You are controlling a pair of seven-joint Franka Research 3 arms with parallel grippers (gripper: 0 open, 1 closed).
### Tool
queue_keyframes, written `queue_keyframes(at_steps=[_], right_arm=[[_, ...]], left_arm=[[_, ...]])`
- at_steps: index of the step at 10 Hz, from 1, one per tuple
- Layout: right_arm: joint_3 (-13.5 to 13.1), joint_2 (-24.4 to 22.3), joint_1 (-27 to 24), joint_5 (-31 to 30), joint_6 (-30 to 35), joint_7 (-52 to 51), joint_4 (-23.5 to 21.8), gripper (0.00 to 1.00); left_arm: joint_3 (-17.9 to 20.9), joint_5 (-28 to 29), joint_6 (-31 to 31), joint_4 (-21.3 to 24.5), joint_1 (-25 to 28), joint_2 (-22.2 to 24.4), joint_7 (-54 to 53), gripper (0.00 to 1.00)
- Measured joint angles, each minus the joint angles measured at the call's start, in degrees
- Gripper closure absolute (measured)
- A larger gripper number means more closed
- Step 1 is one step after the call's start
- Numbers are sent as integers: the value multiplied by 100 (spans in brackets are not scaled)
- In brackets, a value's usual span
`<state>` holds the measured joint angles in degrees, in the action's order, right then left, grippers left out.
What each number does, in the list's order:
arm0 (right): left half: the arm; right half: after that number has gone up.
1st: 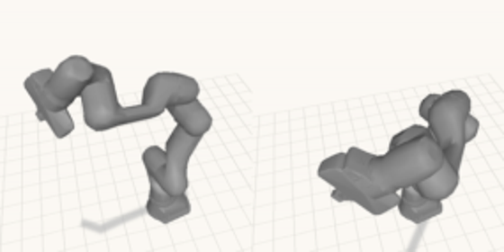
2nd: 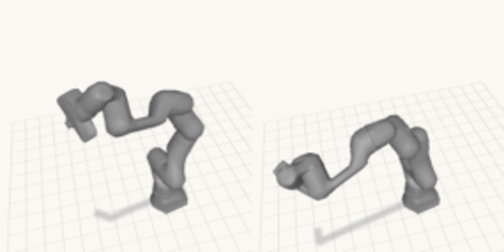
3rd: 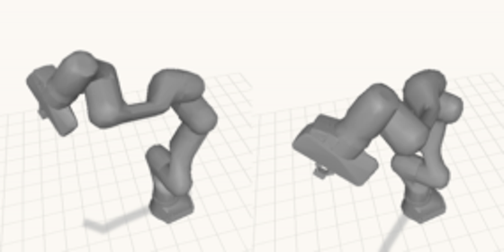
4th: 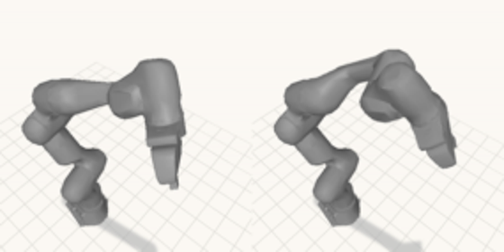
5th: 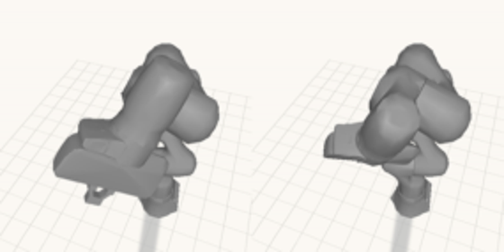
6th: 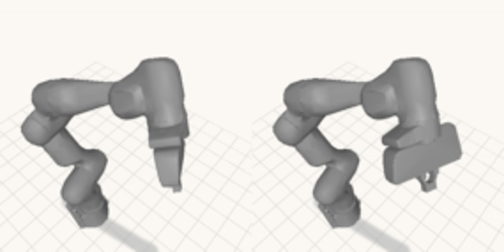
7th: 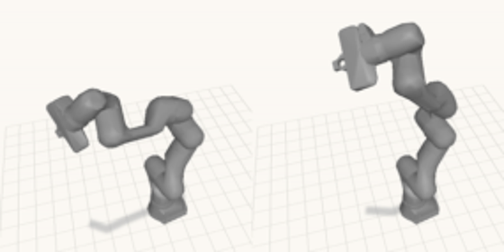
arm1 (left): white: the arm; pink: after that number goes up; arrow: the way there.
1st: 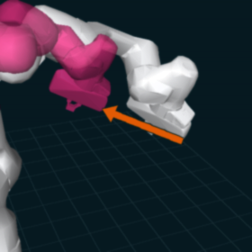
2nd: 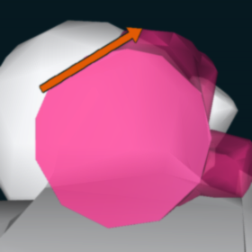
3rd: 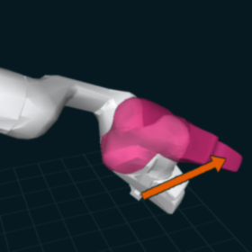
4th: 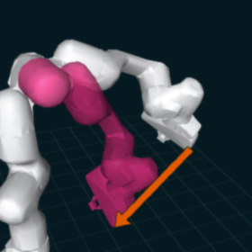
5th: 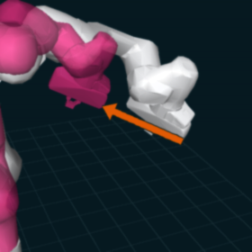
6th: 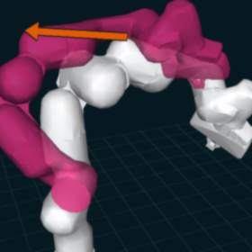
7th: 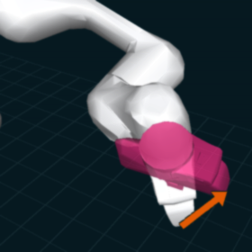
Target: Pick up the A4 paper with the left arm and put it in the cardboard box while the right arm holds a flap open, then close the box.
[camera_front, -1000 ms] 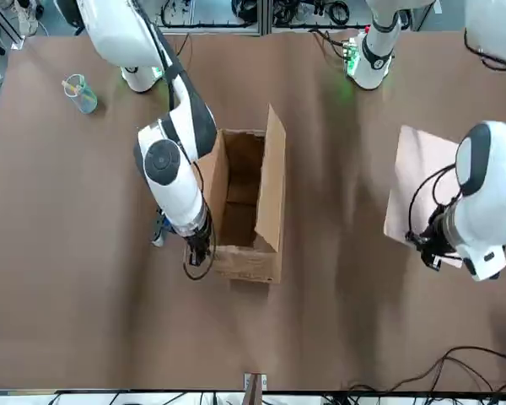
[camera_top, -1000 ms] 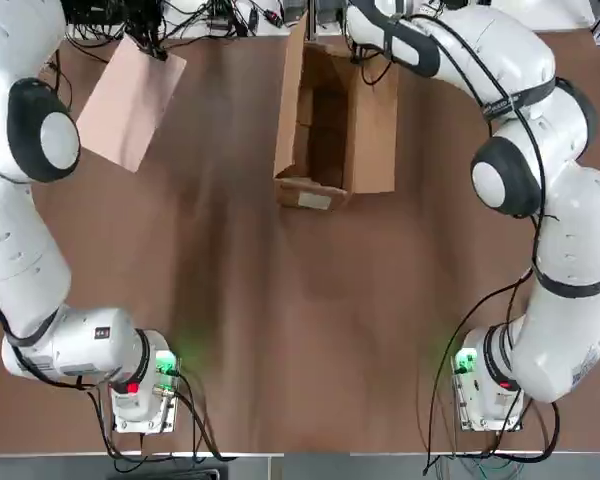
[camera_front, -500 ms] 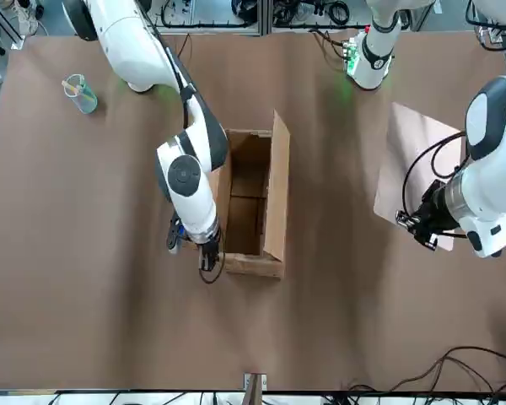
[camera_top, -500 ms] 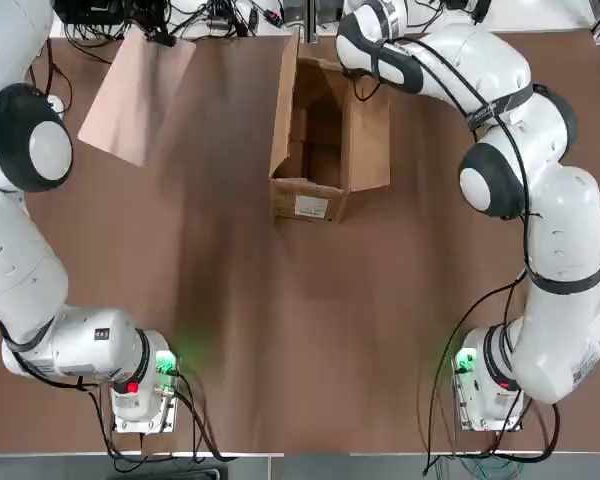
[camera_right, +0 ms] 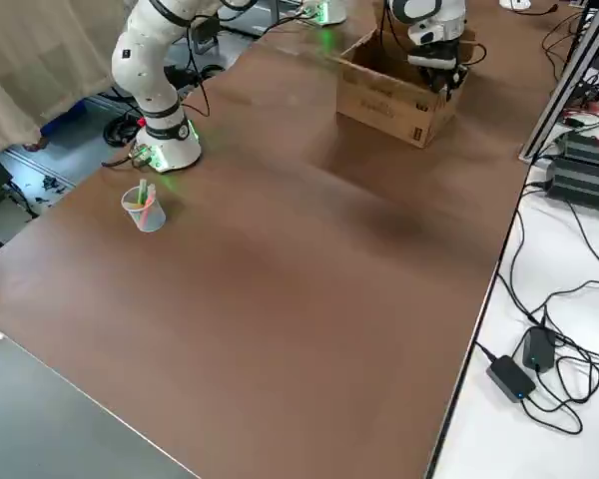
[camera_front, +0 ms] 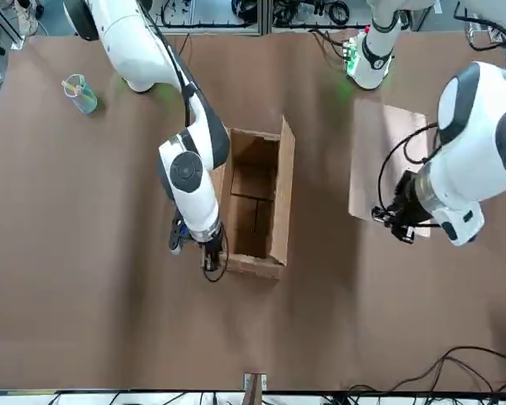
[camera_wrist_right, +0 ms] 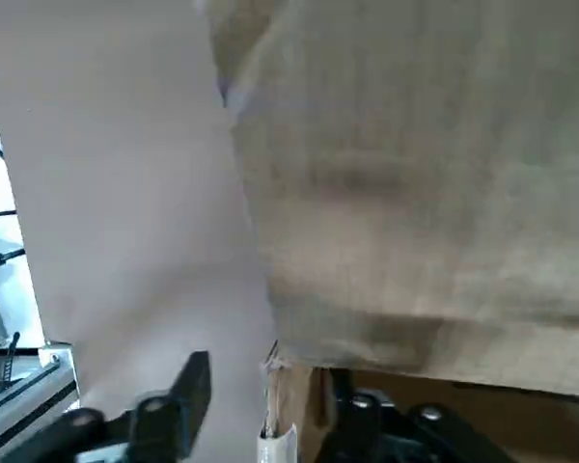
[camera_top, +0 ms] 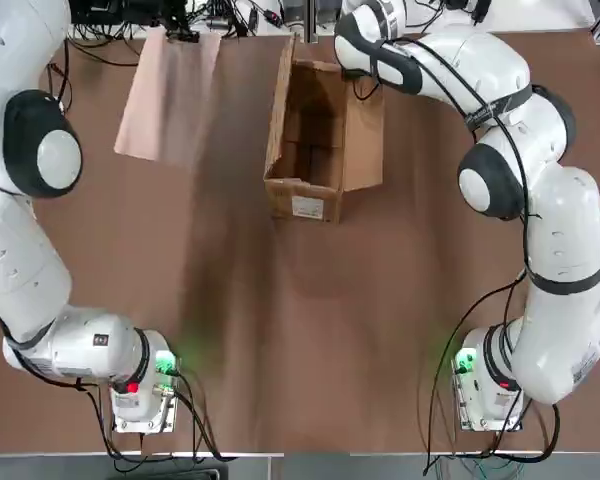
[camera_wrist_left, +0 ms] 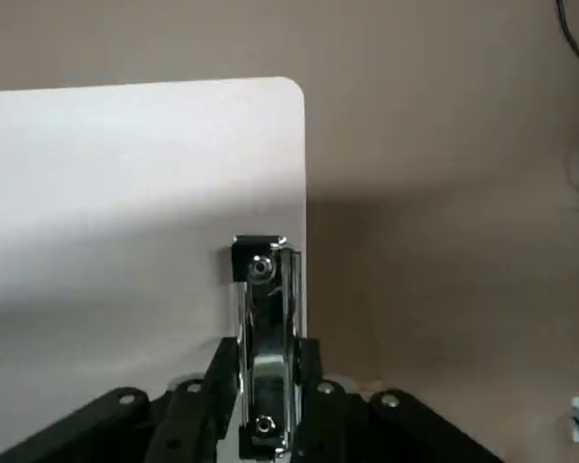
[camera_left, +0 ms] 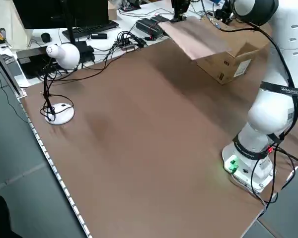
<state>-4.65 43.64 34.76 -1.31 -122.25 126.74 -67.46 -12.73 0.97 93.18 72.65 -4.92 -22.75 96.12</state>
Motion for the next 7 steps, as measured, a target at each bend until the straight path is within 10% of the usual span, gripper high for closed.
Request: queue_keyframes(at_steps=[3,7], right_arm=[[4,0,54,-26,382,-111,126,0],[47,-285,353,-26,1661,-277,643,0]], left_arm=[[-9,-14,-4,-150,-372,9,620,70],[-17,-446,-33,-294,-825,288,1043,70]])
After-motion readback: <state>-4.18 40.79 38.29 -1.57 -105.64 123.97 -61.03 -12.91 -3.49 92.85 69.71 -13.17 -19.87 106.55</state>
